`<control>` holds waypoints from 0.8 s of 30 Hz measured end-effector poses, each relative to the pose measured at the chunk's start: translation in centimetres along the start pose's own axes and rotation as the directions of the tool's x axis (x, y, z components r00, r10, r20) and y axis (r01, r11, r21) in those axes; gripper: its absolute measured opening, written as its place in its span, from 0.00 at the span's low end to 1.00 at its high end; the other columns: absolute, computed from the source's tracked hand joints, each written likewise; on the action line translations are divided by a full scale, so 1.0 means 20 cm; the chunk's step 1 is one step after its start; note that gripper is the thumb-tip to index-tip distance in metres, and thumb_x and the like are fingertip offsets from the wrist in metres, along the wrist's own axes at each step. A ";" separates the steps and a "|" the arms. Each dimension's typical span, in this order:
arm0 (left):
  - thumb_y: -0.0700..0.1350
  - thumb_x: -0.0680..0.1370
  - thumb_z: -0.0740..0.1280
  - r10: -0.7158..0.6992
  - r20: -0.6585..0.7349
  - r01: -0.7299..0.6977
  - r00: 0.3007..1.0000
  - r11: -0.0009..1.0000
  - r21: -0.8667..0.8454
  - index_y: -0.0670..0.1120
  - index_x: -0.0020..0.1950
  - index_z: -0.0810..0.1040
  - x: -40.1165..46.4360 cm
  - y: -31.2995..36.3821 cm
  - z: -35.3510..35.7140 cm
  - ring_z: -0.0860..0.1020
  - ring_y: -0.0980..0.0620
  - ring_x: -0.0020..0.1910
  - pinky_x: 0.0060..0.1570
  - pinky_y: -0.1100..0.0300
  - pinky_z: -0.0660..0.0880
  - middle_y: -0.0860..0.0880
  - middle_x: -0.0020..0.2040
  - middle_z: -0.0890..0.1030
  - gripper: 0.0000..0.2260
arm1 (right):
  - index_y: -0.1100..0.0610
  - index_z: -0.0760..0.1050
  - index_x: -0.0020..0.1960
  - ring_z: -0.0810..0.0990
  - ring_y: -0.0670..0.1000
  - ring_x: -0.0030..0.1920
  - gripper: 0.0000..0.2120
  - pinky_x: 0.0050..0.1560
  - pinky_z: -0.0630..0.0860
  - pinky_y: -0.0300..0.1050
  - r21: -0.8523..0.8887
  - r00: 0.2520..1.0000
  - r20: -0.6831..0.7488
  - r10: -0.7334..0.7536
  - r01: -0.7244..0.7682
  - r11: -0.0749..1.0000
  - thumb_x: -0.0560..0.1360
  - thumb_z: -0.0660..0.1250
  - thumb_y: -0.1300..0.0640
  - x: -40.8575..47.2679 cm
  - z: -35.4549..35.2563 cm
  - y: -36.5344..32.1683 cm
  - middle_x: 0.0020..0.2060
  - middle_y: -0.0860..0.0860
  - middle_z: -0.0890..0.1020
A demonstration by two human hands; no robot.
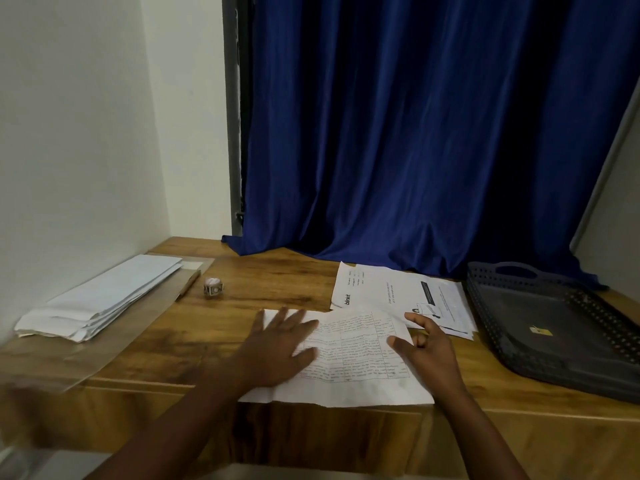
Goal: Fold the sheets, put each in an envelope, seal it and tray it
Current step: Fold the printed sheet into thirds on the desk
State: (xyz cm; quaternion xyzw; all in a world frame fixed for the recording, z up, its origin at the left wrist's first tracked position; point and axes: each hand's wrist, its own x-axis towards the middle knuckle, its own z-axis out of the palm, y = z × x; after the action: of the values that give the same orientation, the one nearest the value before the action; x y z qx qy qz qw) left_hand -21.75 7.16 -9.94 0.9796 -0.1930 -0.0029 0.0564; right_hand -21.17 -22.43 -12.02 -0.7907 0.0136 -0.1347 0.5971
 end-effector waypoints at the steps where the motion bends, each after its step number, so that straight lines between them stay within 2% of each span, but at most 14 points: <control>1: 0.70 0.79 0.44 0.015 0.010 -0.015 1.000 1.000 -0.008 0.59 0.82 0.49 0.01 0.03 0.01 0.40 0.48 0.82 0.76 0.38 0.35 0.53 0.83 0.45 0.33 | 0.53 0.73 0.67 0.87 0.51 0.46 0.27 0.42 0.85 0.48 0.009 1.000 0.004 -0.001 0.001 1.000 0.72 0.78 0.61 0.00 0.00 0.00 0.49 0.54 0.86; 3: 0.74 0.70 0.35 0.031 0.029 -0.030 0.999 0.999 -0.018 0.61 0.82 0.48 0.03 0.06 0.06 0.40 0.49 0.82 0.76 0.38 0.35 0.54 0.83 0.45 0.41 | 0.54 0.73 0.67 0.87 0.49 0.45 0.26 0.42 0.85 0.45 0.031 1.000 0.005 0.003 -0.003 1.000 0.72 0.77 0.62 -0.01 -0.01 -0.01 0.47 0.50 0.87; 6: 0.75 0.69 0.34 0.007 0.003 -0.007 1.000 1.000 -0.018 0.64 0.81 0.47 0.05 0.05 0.10 0.40 0.50 0.82 0.77 0.37 0.37 0.55 0.83 0.45 0.41 | 0.56 0.73 0.68 0.87 0.48 0.44 0.25 0.41 0.83 0.42 0.087 1.000 0.015 0.025 -0.026 0.996 0.73 0.76 0.63 -0.02 -0.02 -0.03 0.44 0.46 0.86; 9: 0.75 0.71 0.37 -0.006 -0.002 0.006 1.000 1.000 0.007 0.64 0.81 0.46 0.05 0.06 0.12 0.40 0.50 0.82 0.77 0.37 0.37 0.56 0.83 0.44 0.39 | 0.50 0.75 0.65 0.86 0.55 0.49 0.21 0.38 0.81 0.44 0.227 0.987 0.073 0.142 -0.155 0.962 0.75 0.75 0.60 -0.02 -0.05 -0.11 0.53 0.49 0.84; 11: 0.76 0.71 0.38 -0.011 -0.002 0.011 1.000 1.000 0.012 0.64 0.81 0.46 0.05 0.06 0.11 0.41 0.50 0.82 0.77 0.37 0.37 0.55 0.83 0.45 0.39 | 0.47 0.75 0.66 0.85 0.58 0.54 0.19 0.36 0.81 0.46 0.363 0.966 0.158 0.204 -0.249 0.898 0.76 0.73 0.51 -0.02 -0.05 -0.16 0.58 0.53 0.84; 12: 0.76 0.71 0.38 -0.010 -0.008 0.011 1.000 1.000 0.012 0.64 0.81 0.46 0.04 0.06 0.11 0.41 0.50 0.82 0.77 0.37 0.37 0.55 0.83 0.45 0.39 | 0.47 0.75 0.66 0.84 0.59 0.57 0.19 0.38 0.82 0.48 0.464 0.947 0.237 0.218 -0.308 0.831 0.77 0.70 0.46 -0.03 -0.04 -0.18 0.60 0.55 0.84; 13: 0.76 0.71 0.38 -0.009 -0.002 0.009 1.000 1.000 0.009 0.64 0.81 0.46 0.04 0.05 0.11 0.41 0.50 0.82 0.77 0.37 0.37 0.55 0.83 0.45 0.39 | 0.48 0.75 0.67 0.83 0.60 0.59 0.19 0.41 0.82 0.52 0.584 0.917 0.335 0.218 -0.384 0.715 0.79 0.67 0.43 -0.04 -0.03 -0.21 0.62 0.57 0.83; 15: 0.77 0.71 0.38 0.005 -0.009 -0.005 1.000 1.000 -0.005 0.64 0.81 0.46 0.05 0.05 0.12 0.40 0.50 0.82 0.77 0.38 0.37 0.56 0.83 0.45 0.39 | 0.51 0.73 0.69 0.81 0.64 0.63 0.21 0.51 0.80 0.61 0.719 0.861 0.485 0.150 -0.491 0.492 0.81 0.61 0.42 -0.08 0.02 -0.25 0.63 0.61 0.81; 17: 0.78 0.69 0.34 0.017 -0.014 -0.018 1.000 0.999 -0.041 0.64 0.81 0.46 0.06 0.03 0.12 0.40 0.51 0.82 0.77 0.38 0.37 0.56 0.83 0.45 0.42 | 0.53 0.73 0.71 0.79 0.65 0.64 0.21 0.59 0.77 0.64 0.720 0.848 0.517 0.118 -0.505 0.476 0.81 0.60 0.46 -0.09 0.10 -0.27 0.65 0.64 0.79; 20: 0.80 0.66 0.30 0.013 -0.002 -0.013 1.000 0.995 -0.096 0.59 0.82 0.46 0.01 0.04 0.07 0.42 0.51 0.82 0.78 0.40 0.38 0.53 0.83 0.47 0.48 | 0.59 0.73 0.71 0.81 0.66 0.62 0.23 0.64 0.76 0.64 0.714 0.874 0.469 0.127 -0.460 0.527 0.78 0.63 0.53 -0.10 0.22 -0.27 0.63 0.66 0.80; 21: 0.79 0.70 0.34 -0.010 0.018 0.012 1.000 0.991 -0.131 0.56 0.82 0.47 -0.01 0.05 0.05 0.45 0.51 0.82 0.78 0.41 0.38 0.52 0.83 0.49 0.46 | 0.60 0.73 0.71 0.80 0.67 0.63 0.23 0.65 0.75 0.64 0.715 0.881 0.459 0.116 -0.444 0.540 0.77 0.63 0.54 -0.10 0.26 -0.27 0.62 0.66 0.80; 22: 0.73 0.75 0.42 -0.033 0.012 0.034 0.999 0.981 -0.188 0.54 0.81 0.50 -0.03 0.08 0.01 0.49 0.52 0.81 0.79 0.44 0.39 0.52 0.82 0.54 0.38 | 0.61 0.72 0.70 0.79 0.68 0.64 0.23 0.67 0.74 0.65 0.715 0.883 0.460 0.089 -0.428 0.553 0.77 0.63 0.56 -0.10 0.29 -0.27 0.61 0.67 0.81; 23: 0.64 0.80 0.50 -0.074 -0.045 0.054 0.996 0.936 -0.347 0.54 0.78 0.55 -0.03 0.09 0.00 0.57 0.54 0.78 0.79 0.46 0.43 0.54 0.78 0.60 0.28 | 0.62 0.72 0.70 0.79 0.68 0.64 0.22 0.69 0.72 0.65 0.712 0.881 0.469 0.067 -0.422 0.562 0.77 0.64 0.58 -0.11 0.32 -0.27 0.61 0.67 0.80; 24: 0.55 0.84 0.56 -0.133 -0.133 0.032 0.982 0.815 -0.579 0.56 0.71 0.60 -0.03 0.09 -0.01 0.64 0.55 0.72 0.79 0.45 0.51 0.57 0.71 0.65 0.15 | 0.63 0.72 0.70 0.79 0.68 0.64 0.22 0.70 0.71 0.65 0.699 0.875 0.481 0.048 -0.416 0.581 0.77 0.64 0.59 -0.11 0.34 -0.28 0.61 0.68 0.80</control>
State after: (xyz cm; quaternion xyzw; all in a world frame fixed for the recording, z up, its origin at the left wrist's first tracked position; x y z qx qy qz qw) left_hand -23.03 5.74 -9.46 0.9212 -0.1350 0.0190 0.3645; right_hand -22.53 -13.99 -8.82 -0.4484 -0.0664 0.1241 0.8827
